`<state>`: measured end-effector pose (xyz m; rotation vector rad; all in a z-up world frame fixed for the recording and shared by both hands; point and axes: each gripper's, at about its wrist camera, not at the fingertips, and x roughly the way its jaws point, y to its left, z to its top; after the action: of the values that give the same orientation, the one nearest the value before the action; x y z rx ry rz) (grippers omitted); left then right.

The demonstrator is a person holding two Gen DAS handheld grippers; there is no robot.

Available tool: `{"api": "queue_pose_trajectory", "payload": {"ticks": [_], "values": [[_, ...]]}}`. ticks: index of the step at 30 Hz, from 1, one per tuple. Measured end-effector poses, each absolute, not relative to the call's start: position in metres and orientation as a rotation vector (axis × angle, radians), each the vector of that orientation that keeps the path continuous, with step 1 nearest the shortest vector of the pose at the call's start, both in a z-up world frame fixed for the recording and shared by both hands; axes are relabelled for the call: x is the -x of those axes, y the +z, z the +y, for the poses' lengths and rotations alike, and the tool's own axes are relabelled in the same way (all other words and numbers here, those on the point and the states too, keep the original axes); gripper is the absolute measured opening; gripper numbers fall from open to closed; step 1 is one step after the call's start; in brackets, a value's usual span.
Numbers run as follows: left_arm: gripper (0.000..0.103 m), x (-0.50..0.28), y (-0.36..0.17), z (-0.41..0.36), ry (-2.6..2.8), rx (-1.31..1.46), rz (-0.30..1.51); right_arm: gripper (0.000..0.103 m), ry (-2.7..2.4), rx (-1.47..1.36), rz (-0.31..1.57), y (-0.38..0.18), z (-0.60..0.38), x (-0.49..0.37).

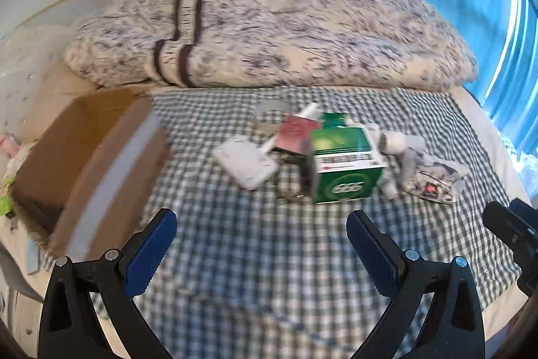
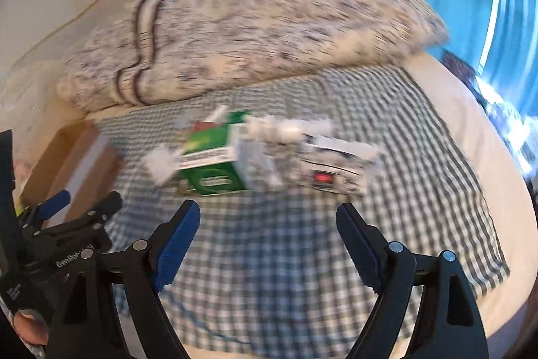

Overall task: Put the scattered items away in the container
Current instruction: 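Grasp the green medicine box with the left tool while the right tool grasps the floral tissue pack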

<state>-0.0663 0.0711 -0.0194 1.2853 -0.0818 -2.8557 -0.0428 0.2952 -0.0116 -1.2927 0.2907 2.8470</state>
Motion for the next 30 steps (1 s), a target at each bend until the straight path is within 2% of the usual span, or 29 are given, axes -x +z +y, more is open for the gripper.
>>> {"api": "queue_pose_trajectory", "payload": {"ticks": [12, 26, 30], "values": [[0.103, 0.133, -0.080, 0.144, -2.917, -1.354, -0.096, 0.083, 2.741, 1.336, 0.399, -0.066, 0.361, 0.089], [0.103, 0.189, -0.131, 0.171, -2.832, -1.403, -0.163, 0.083, 2.693, 1.393, 0.418, -0.107, 0.381, 0.121], [0.095, 0.192, -0.136, 0.169, -2.844, -1.374, -0.161, 0.083, 2.723, 1.418, 0.368, -0.113, 0.373, 0.133]]}}
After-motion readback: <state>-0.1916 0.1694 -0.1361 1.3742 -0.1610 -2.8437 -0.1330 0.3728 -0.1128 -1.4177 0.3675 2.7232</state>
